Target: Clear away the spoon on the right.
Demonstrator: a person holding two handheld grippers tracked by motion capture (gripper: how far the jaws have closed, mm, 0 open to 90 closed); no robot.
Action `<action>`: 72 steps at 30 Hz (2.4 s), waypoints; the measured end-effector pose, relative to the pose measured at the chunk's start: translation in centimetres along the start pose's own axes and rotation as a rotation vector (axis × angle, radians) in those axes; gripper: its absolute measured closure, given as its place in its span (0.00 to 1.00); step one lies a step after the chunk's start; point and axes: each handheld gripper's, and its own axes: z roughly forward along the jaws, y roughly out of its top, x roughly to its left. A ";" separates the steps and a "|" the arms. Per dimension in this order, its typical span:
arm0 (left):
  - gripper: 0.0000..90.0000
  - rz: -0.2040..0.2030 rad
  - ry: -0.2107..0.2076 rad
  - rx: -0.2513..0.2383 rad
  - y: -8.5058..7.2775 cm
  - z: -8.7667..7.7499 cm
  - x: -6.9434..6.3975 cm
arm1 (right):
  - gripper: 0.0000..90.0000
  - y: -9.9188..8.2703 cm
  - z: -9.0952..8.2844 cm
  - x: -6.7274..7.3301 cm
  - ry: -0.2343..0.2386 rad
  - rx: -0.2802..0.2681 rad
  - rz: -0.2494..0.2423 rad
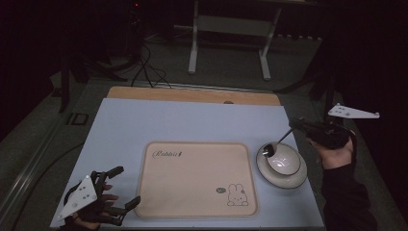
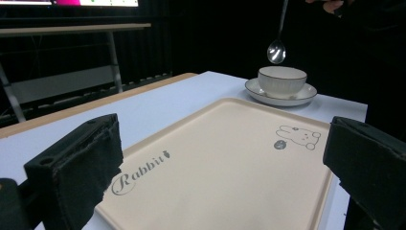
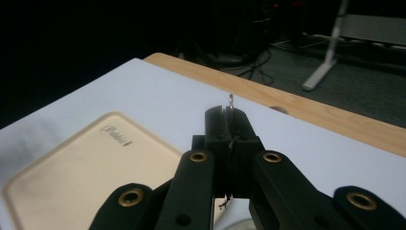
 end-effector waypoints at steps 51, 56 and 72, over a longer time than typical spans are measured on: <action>0.00 0.005 -0.010 0.007 0.0 0.2 0.0 | 0.99 -4.4 11.9 7.5 0.643 0.283 -0.178; 0.00 0.005 -0.013 0.008 -0.1 0.2 0.0 | 0.99 -5.5 12.9 7.8 0.674 0.306 -0.173; 0.00 0.008 -0.019 0.011 -0.1 0.2 -0.1 | 0.98 -6.4 14.6 8.0 0.664 0.322 -0.196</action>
